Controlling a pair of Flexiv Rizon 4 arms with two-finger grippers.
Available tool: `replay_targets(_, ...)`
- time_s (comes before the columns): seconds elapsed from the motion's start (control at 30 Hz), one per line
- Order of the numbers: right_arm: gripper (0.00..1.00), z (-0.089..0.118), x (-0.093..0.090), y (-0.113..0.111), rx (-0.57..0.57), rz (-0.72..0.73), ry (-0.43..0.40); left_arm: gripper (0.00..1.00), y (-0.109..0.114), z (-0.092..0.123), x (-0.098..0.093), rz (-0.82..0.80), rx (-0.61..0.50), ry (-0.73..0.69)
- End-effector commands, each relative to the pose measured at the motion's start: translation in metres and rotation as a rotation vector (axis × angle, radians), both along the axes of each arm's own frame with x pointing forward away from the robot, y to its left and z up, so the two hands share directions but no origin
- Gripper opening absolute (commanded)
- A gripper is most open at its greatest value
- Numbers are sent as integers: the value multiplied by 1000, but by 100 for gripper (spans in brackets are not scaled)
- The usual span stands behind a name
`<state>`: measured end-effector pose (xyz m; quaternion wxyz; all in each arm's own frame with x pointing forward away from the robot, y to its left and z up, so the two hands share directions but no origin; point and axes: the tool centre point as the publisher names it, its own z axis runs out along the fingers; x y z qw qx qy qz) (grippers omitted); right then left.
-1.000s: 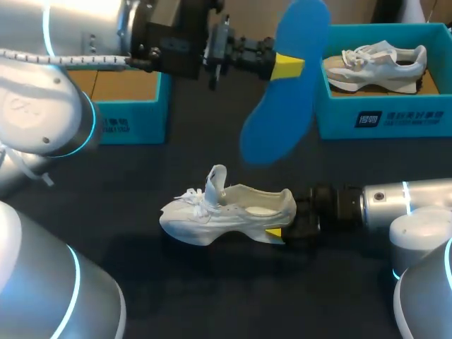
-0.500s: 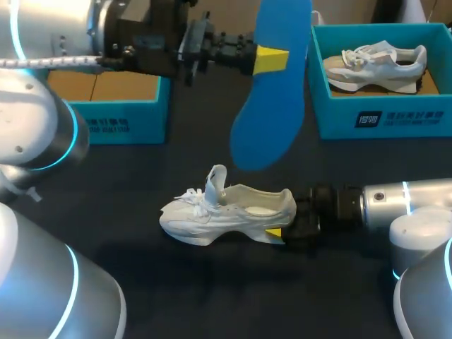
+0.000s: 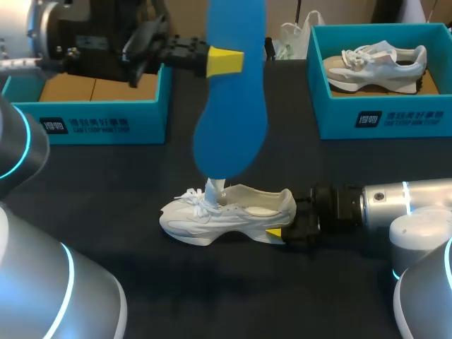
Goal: Take the shoe out of the shoebox, open the shoe tongue, remove and reinsert the insole, then place the shoe into the shoebox
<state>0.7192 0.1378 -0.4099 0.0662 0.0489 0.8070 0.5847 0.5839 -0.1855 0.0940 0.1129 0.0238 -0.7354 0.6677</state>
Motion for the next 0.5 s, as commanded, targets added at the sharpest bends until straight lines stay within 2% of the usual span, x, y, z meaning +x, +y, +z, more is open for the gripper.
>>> replay_targets(0.03, 0, 1, -1, 1, -4, -1, 1, 0, 14, 6, -13, 16, -4, -6)
replay_targets(0.5, 0, 1, -1, 1, -4, -1, 1, 0, 15, 16, -21, 21, -19, 51)
